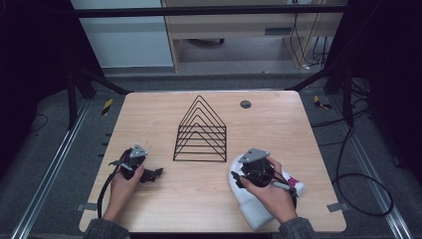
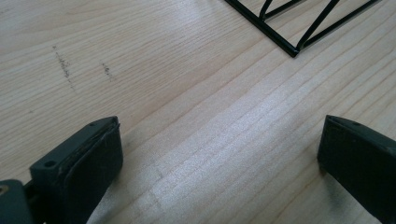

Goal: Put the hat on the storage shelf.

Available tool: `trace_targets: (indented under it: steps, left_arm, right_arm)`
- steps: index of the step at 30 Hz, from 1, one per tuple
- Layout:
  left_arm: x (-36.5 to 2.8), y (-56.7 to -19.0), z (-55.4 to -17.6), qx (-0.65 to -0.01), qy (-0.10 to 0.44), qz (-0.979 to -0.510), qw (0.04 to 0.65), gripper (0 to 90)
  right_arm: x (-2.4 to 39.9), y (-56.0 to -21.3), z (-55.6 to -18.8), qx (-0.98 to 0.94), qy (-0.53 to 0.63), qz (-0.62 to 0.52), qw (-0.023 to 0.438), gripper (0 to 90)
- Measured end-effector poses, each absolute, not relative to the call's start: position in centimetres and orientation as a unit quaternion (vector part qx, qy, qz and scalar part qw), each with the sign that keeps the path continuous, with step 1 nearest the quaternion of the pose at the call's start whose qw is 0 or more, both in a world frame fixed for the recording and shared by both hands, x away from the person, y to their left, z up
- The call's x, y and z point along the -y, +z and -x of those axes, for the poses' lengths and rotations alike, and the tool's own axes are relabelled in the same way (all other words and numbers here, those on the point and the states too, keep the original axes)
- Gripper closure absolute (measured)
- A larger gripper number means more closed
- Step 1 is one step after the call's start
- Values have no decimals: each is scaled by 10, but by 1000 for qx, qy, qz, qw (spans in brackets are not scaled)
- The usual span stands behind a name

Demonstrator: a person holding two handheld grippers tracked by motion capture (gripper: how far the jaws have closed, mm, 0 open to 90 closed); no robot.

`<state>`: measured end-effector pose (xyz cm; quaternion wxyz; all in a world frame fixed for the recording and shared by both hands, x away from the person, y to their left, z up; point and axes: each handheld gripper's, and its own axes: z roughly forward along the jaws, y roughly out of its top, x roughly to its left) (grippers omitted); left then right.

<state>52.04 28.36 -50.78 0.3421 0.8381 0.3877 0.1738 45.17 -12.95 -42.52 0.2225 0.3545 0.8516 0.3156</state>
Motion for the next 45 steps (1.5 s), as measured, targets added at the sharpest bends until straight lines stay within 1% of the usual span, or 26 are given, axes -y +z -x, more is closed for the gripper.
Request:
trace_targets:
  steps: [3, 6, 8, 9, 10, 12, 14, 17, 20, 21, 23, 25, 26, 28, 29, 31, 32, 33, 34, 36, 39, 40, 42, 43, 45]
  left_arm:
    - [-284, -508, -521, -388, 173, -838, 342, 0]
    - [-284, -508, -521, -388, 173, -838, 342, 0]
    - [-284, -508, -520, -388, 173, -838, 342, 0]
    - [-283, -508, -520, -389, 173, -838, 342, 0]
    - [-284, -508, -520, -388, 174, -838, 342, 0]
    - [-284, -508, -520, -388, 174, -838, 342, 0]
    - [-284, -508, -521, -387, 173, -838, 344, 0]
    - [-284, -508, -521, -384, 171, -840, 344, 0]
    - [-284, -508, -521, -384, 171, -840, 344, 0]
    - [-284, -508, -521, -383, 171, -840, 344, 0]
    - [-284, -508, -521, -382, 173, -840, 343, 0]
    - [-284, -508, -521, -382, 173, -840, 343, 0]
    - [-284, -508, -521, -383, 174, -840, 343, 0]
    - [-284, -508, -521, -382, 174, -840, 343, 0]
    - [-284, -508, -521, -383, 173, -840, 343, 0]
    - [-284, -508, -521, -383, 173, -840, 343, 0]
    - [-284, -508, -521, -383, 173, -840, 343, 0]
    - [-284, -508, -521, -383, 173, -840, 343, 0]
    - [-284, -508, -521, -383, 173, -840, 343, 0]
    - [-284, -508, -521, -383, 173, -840, 343, 0]
    - [-284, -508, -521, -384, 172, -840, 342, 0]
    - [-284, -508, -521, -383, 173, -841, 342, 0]
    - [-284, -508, -521, -379, 172, -843, 341, 0]
    - [-283, -508, -521, -382, 173, -840, 344, 0]
    - [-284, -508, -521, -380, 173, -841, 343, 0]
  right_arm:
    - [145, -426, -465, -854, 291, -367, 227, 267]
    - [161, -426, -479, -850, 294, -386, 205, 222]
    - [169, -426, -487, -848, 291, -393, 205, 225]
    - [172, -426, -489, -846, 293, -399, 200, 247]
    - [176, -427, -495, -848, 284, -404, 191, 317]
    - [178, -427, -498, -853, 276, -401, 190, 335]
    - [183, -425, -509, -855, 273, -399, 186, 385]
    - [190, -422, -520, -857, 278, -398, 172, 407]
    - [194, -421, -527, -856, 275, -400, 177, 422]
    - [196, -420, -530, -856, 280, -401, 170, 428]
    - [193, -423, -537, -859, 285, -394, 159, 420]
    - [191, -425, -539, -859, 286, -396, 155, 410]
    - [185, -430, -540, -861, 288, -394, 140, 413]
    - [183, -433, -540, -866, 281, -390, 135, 410]
    - [177, -438, -540, -876, 265, -382, 130, 381]
    - [175, -445, -539, -876, 266, -385, 117, 360]
    - [175, -448, -540, -877, 263, -385, 119, 336]
    - [175, -448, -540, -877, 263, -385, 119, 336]
    - [177, -450, -540, -878, 258, -382, 130, 316]
    - [180, -453, -540, -875, 258, -388, 133, 317]
    - [179, -454, -540, -876, 261, -385, 124, 335]
    - [176, -454, -540, -876, 265, -385, 113, 368]
    - [174, -455, -540, -879, 265, -381, 109, 375]
    - [171, -459, -541, -884, 259, -378, 99, 420]
    - [170, -464, -542, -887, 252, -378, 87, 471]
